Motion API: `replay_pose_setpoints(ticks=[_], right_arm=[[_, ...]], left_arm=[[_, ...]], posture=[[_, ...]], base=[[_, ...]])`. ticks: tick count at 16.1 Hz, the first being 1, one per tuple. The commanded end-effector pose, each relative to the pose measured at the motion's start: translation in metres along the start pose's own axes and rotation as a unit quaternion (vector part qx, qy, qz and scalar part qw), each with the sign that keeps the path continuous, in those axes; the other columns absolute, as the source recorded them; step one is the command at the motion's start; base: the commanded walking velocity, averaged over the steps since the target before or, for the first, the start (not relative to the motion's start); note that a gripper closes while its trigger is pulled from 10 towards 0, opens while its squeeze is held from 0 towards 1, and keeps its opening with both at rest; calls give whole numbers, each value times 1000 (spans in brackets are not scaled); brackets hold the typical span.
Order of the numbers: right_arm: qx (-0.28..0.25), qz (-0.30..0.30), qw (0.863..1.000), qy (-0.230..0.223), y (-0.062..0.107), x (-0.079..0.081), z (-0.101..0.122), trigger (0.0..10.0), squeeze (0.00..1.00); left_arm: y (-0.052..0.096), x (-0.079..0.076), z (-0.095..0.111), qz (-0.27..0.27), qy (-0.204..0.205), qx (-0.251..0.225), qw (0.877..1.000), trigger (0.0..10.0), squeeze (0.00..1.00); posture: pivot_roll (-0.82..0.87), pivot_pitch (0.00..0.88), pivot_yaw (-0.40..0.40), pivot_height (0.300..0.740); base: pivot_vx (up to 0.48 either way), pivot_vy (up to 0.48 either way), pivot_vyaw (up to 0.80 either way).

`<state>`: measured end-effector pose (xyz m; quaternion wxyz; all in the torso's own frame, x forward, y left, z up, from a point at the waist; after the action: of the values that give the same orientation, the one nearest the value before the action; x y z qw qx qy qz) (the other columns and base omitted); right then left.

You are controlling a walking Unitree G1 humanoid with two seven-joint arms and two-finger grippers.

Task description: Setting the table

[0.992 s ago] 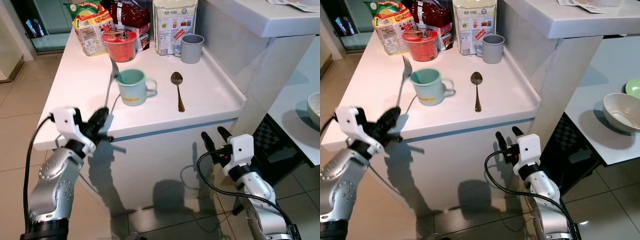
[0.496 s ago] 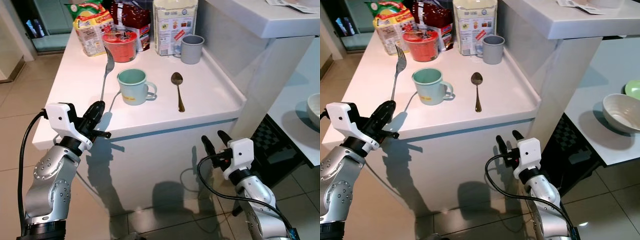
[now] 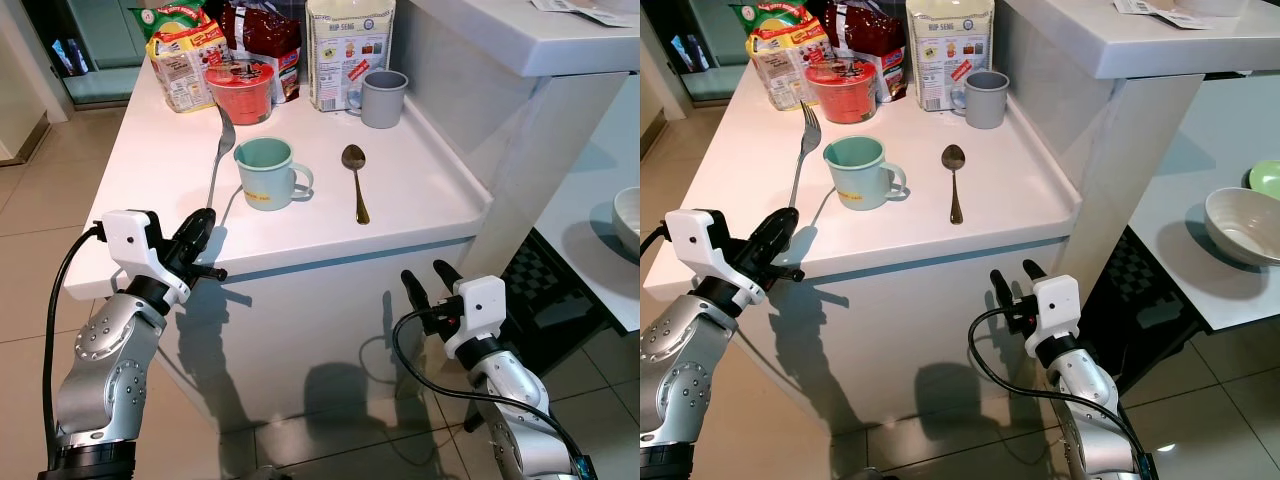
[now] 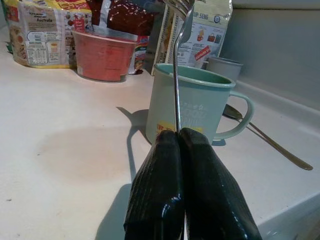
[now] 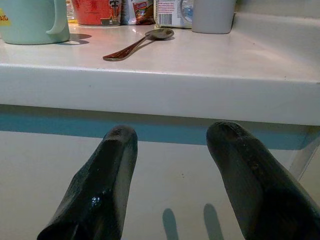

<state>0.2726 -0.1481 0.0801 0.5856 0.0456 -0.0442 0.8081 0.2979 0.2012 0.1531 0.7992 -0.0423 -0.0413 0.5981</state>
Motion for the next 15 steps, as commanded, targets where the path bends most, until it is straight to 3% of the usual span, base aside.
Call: replay_pose_setpoints(ticks=[1, 11, 12, 13, 15], right_arm=[[-12, 3, 1000, -3, -2, 1, 7, 10000, 0], [-12, 3, 1000, -3, -2, 1, 7, 10000, 0], [-13, 3, 1000, -4, -3, 1, 7, 10000, 0], [-8, 5, 1000, -3, -4, 0, 5, 10000, 0], [-6, 6, 1000, -2, -4, 0, 5, 10000, 0]], left_arm=[[1, 0, 0, 3, -5, 0, 1000, 941, 0], [1, 0, 0, 3, -5, 0, 1000, 941, 0], [0, -1, -2, -1, -5, 3, 1000, 2000, 0], [-1, -4, -7, 2, -2, 3, 1000, 0, 0], [-2, -5, -9, 3, -1, 4, 1000, 0, 0]], posture=[[55, 0, 41, 740], [55, 0, 41, 740], [52, 0, 41, 740], [51, 0, 24, 740], [51, 0, 24, 740]], base=[[0, 0, 0], [0, 0, 0], [0, 0, 0], [0, 0, 0], [-142, 0, 0]])
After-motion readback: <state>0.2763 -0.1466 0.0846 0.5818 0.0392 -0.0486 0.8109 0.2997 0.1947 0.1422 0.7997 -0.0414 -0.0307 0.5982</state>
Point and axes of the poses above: a point about 5 cm out from each wrist's last joint towards the gripper, its own y axis pointing back from the gripper into the wrist, its own z axis along the axis of the wrist's last joint, x = y × z, the point moved 2 cm from there along -y, pointing out of the wrist towards the gripper, and after that the axes turned 10 degrees about -y, right-handed, at the moved point
